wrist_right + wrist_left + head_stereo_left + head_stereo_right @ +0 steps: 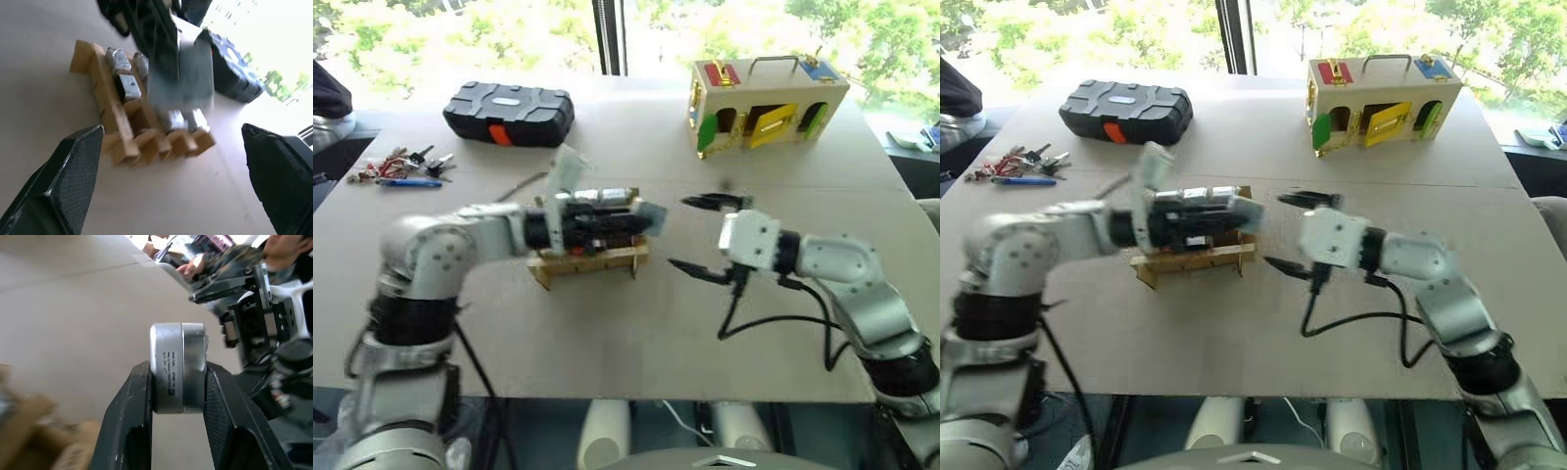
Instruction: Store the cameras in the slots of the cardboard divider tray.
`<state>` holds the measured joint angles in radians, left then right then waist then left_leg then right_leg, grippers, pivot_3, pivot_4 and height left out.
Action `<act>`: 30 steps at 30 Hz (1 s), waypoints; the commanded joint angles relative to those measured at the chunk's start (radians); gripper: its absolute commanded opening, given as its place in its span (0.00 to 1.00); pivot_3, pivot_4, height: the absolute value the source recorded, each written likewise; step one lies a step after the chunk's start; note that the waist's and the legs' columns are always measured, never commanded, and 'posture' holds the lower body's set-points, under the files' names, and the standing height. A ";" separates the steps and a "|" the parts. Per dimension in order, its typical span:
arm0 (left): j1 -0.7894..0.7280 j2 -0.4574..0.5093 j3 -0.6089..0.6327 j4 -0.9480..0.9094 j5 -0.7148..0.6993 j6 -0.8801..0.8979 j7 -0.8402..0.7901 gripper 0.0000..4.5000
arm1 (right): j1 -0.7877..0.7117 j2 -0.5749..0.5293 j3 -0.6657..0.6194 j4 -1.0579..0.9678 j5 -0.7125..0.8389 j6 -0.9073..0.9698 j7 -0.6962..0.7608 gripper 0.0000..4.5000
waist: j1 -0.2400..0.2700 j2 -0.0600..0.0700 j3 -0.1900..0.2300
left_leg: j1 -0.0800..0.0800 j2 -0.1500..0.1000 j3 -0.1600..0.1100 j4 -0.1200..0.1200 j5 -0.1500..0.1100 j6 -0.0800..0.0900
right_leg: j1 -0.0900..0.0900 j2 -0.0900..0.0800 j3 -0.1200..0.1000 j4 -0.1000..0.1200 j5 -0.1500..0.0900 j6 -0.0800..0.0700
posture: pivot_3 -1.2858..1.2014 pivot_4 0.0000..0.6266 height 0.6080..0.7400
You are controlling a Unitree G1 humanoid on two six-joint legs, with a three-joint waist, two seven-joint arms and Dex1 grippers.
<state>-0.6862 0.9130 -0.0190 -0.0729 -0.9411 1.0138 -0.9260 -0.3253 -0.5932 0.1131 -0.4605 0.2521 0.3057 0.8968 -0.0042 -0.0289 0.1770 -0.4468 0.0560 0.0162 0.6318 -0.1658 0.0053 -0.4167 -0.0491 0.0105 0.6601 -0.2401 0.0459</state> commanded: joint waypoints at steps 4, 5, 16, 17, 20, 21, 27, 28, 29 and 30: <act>-0.168 0.040 -0.174 0.177 0.285 -0.217 -0.327 0.19 | 0.021 -0.056 -0.142 -0.056 0.226 0.071 0.083 1.00 | 0.003 0.000 0.000 | 0.000 0.000 0.001 0.000 0.000 0.000 | 0.000 -0.001 0.000 -0.001 0.000 0.000 | 0.52 0.24 1.00; -0.205 0.042 -0.219 0.198 0.326 -0.217 -0.372 0.19 | 0.021 -0.065 -0.145 -0.052 0.235 0.072 0.088 1.00 | 0.003 0.000 0.000 | 0.000 0.000 0.001 0.000 0.000 0.000 | 0.000 -0.001 0.000 -0.001 0.000 0.000 | 0.52 0.24 1.00; -0.385 -0.057 -0.428 0.458 0.640 -0.385 -0.624 0.19 | 0.034 -0.052 -0.101 -0.043 0.210 0.026 0.063 1.00 | 0.005 0.000 0.000 | -0.003 0.000 0.001 0.000 0.000 0.000 | -0.004 0.001 0.001 0.000 0.000 0.001 | 0.52 0.24 1.00; -0.390 -0.066 -0.438 0.480 0.667 -0.417 -0.636 0.19 | 0.040 -0.050 -0.098 -0.048 0.207 0.023 0.058 1.00 | 0.006 0.000 0.000 | -0.003 0.000 0.001 0.000 0.000 0.000 | -0.004 0.001 0.001 0.000 0.000 0.001 | 0.52 0.24 1.00; -0.403 -0.099 -0.450 0.545 0.738 -0.498 -0.649 0.19 | 0.053 -0.048 -0.091 -0.059 0.201 0.018 0.045 1.00 | 0.009 0.000 0.000 | -0.004 0.000 0.001 0.000 0.000 0.000 | -0.004 0.001 0.001 0.000 0.000 0.001 | 0.52 0.24 1.00; -0.404 -0.109 -0.454 0.563 0.763 -0.535 -0.653 0.19 | 0.056 -0.047 -0.091 -0.065 0.199 0.019 0.039 1.00 | 0.010 0.000 0.000 | -0.004 0.000 0.001 0.000 0.000 0.000 | -0.004 0.001 0.002 0.000 0.000 0.001 | 0.52 0.24 1.00; -0.426 -0.145 -0.464 0.632 0.849 -0.633 -0.687 0.19 | 0.071 -0.055 -0.099 -0.097 0.199 0.037 0.011 1.00 | 0.013 0.000 0.000 | -0.004 0.000 0.001 0.001 0.000 0.000 | -0.004 0.001 0.002 0.001 0.000 0.001 | 0.52 0.24 1.00; -0.430 -0.145 -0.472 0.638 0.861 -0.654 -0.688 0.19 | 0.072 -0.057 -0.100 -0.102 0.199 0.040 0.007 1.00 | 0.013 0.000 0.000 | -0.004 0.000 0.001 0.001 0.000 0.000 | -0.004 0.001 0.001 0.001 0.000 0.001 | 0.52 0.24 1.00; -0.433 -0.148 -0.473 0.643 0.877 -0.673 -0.688 0.19 | 0.073 -0.059 -0.100 -0.106 0.199 0.044 0.002 1.00 | 0.013 0.000 0.000 | -0.004 0.000 0.001 0.001 0.000 0.000 | -0.004 0.001 0.002 0.001 0.000 0.001 | 0.52 0.24 1.00; -0.435 -0.150 -0.475 0.647 0.893 -0.697 -0.688 0.19 | 0.072 -0.059 -0.099 -0.110 0.198 0.047 -0.002 1.00 | 0.012 0.000 0.000 | -0.004 0.000 0.001 0.001 0.000 0.000 | -0.004 0.001 0.002 0.001 0.000 0.001 | 0.52 0.24 1.00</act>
<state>-1.0907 0.7550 -0.5016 0.5707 -0.0767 0.3577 -1.6103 -0.2503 -0.6437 0.0305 -0.5282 0.4438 0.3508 0.9069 0.0082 -0.0289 0.1772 -0.4509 0.0564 0.0170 0.6323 -0.1658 0.0057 -0.4210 -0.0483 0.0123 0.6608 -0.2403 0.0469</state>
